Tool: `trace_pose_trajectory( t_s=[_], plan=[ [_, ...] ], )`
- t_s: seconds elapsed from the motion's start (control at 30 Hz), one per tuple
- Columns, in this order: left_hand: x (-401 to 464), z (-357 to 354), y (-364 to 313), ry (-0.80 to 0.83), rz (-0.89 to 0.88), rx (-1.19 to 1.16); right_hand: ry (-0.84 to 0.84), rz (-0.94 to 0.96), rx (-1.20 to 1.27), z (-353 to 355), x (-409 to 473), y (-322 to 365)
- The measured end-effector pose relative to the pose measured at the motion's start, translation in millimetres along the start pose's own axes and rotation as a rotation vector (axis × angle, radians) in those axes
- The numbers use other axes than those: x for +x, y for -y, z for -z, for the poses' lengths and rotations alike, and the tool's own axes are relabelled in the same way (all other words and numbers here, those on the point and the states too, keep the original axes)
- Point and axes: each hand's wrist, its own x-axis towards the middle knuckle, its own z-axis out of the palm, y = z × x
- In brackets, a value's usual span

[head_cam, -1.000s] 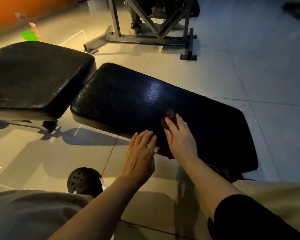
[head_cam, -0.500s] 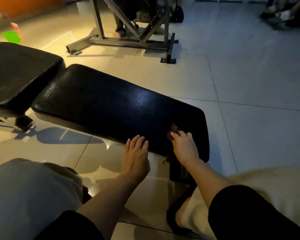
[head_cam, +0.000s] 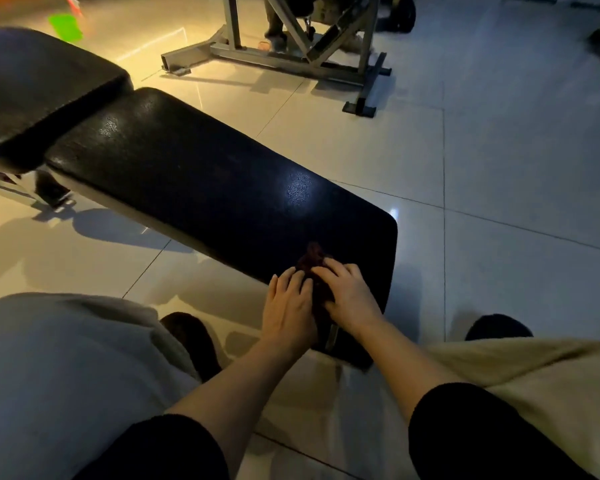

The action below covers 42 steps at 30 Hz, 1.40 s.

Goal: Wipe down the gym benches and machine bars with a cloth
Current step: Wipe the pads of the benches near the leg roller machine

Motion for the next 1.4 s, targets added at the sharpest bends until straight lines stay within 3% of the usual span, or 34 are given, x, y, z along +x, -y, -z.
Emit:
trace_pose_trajectory(
  t_s=[0.23, 0.37, 0.47, 0.6, 0.67, 0.83, 1.07, 1.27, 1.4],
  plan=[
    [-11, -27, -44, 0.019, 0.003, -0.006, 0.011, 0.172, -0.084, 1, -24, -69],
    [-13, -49, -71, -0.078, 0.074, -0.069, 0.045, 0.217, -0.083, 6, -34, -110],
    [-14, -59, -87, -0.072, 0.206, -0.105, 0.041, 0.174, -0.03, 13, -39, -145],
    [-15, -70, -110, -0.025, 0.335, -0.032, -0.101, 0.024, 0.123, 24, -34, -167],
    [-16, -74, -126, 0.012, 0.397, -0.032, -0.147, 0.042, 0.205, 27, -25, -161],
    [-16, -80, -158, 0.08, 0.462, -0.083, 0.102, 0.306, 0.095, 13, -24, -144],
    [-28, -80, -200, -0.001, 0.603, -0.219, 0.216, 0.403, 0.02, 29, -54, -171],
    [-27, -90, -222, -0.095, 0.727, -0.248, 0.157, 0.428, -0.027, 41, -61, -196],
    [-25, -98, -229, -0.18, 0.748, -0.222, -0.034, 0.507, -0.044, 34, -74, -198]
  ],
)
